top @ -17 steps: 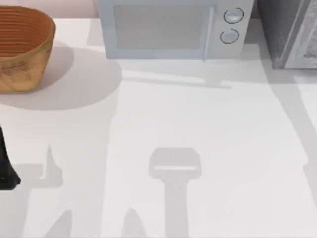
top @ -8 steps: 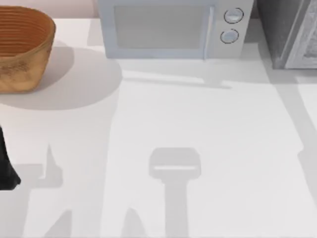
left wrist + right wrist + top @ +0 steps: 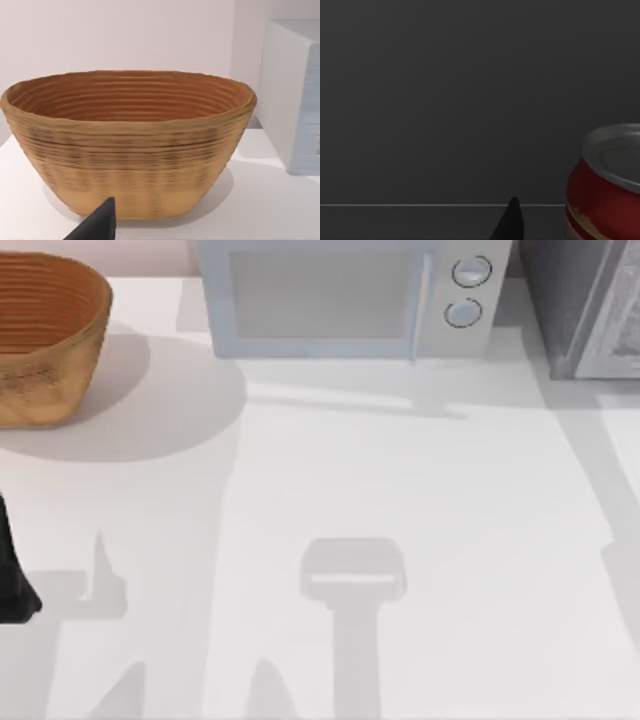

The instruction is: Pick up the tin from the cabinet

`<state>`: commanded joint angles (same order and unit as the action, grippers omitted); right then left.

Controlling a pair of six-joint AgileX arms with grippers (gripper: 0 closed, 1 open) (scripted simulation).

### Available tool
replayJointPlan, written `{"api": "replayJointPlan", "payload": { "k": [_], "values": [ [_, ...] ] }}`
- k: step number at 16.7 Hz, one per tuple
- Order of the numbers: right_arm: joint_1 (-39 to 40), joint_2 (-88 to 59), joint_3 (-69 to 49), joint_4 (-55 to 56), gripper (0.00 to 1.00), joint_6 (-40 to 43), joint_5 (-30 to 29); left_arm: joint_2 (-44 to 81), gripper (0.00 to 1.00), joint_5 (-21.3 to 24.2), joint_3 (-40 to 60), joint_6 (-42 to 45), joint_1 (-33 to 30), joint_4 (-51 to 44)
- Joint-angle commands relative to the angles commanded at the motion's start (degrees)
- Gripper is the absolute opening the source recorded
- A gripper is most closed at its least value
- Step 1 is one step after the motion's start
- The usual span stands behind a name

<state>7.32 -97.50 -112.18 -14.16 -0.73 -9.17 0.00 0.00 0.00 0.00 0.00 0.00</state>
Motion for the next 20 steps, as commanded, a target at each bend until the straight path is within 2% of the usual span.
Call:
{"api": "replayJointPlan", "payload": {
  "k": [4, 5, 14, 20],
  "values": [
    [0.0, 0.0, 0.0, 0.0, 0.02, 0.0, 0.0, 0.0, 1.0, 0.0, 0.0, 0.0, 0.0, 0.0],
    [0.0, 0.0, 0.0, 0.0, 0.0, 0.0, 0.0, 0.0, 1.0, 0.0, 0.0, 0.0, 0.0, 0.0],
    [0.14, 0.2, 0.06, -0.14, 0.0, -0.07, -0.05, 0.0, 1.0, 0.0, 0.0, 0.0, 0.0, 0.0],
    [3.84, 11.65, 2.28, -9.25, 0.0, -0.02, -3.59, 0.0, 1.0, 0.0, 0.0, 0.0, 0.0, 0.0]
  ]
}}
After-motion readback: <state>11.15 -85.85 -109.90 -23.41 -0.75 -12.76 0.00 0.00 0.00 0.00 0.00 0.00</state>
